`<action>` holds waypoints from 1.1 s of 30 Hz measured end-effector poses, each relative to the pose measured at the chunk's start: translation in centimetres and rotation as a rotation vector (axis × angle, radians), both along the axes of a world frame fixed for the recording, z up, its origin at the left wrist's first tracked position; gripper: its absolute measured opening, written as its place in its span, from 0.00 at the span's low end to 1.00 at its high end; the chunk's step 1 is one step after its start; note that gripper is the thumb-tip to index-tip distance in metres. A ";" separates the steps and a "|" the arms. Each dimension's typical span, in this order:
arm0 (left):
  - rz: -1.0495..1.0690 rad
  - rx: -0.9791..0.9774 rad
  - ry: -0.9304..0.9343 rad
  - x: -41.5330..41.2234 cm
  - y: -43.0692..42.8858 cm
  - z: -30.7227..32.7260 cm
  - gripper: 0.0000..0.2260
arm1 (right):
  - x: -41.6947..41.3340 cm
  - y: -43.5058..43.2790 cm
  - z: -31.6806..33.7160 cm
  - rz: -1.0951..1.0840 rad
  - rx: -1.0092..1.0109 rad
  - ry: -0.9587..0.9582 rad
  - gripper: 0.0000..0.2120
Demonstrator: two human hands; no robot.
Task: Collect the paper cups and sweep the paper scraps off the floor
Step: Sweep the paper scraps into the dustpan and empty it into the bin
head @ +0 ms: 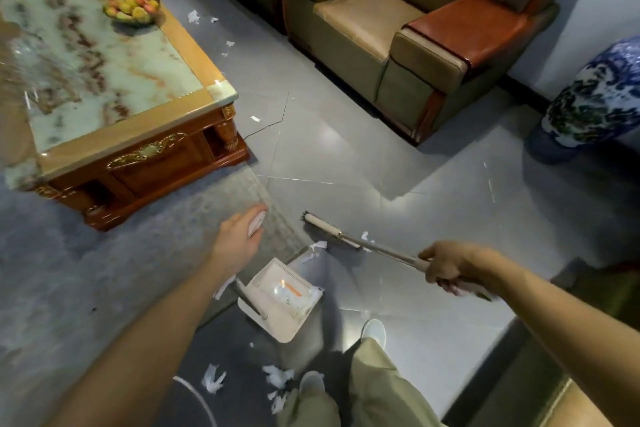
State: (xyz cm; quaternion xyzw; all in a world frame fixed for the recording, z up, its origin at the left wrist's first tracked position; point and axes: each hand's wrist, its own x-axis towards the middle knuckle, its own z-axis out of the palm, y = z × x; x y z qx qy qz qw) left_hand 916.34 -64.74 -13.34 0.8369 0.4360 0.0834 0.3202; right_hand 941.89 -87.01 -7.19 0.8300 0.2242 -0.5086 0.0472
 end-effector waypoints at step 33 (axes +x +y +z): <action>-0.069 -0.043 0.004 -2.2 -5.4 -2.0 0.16 | -4.5 -5.2 0.9 -0.159 0.078 0.185 0.18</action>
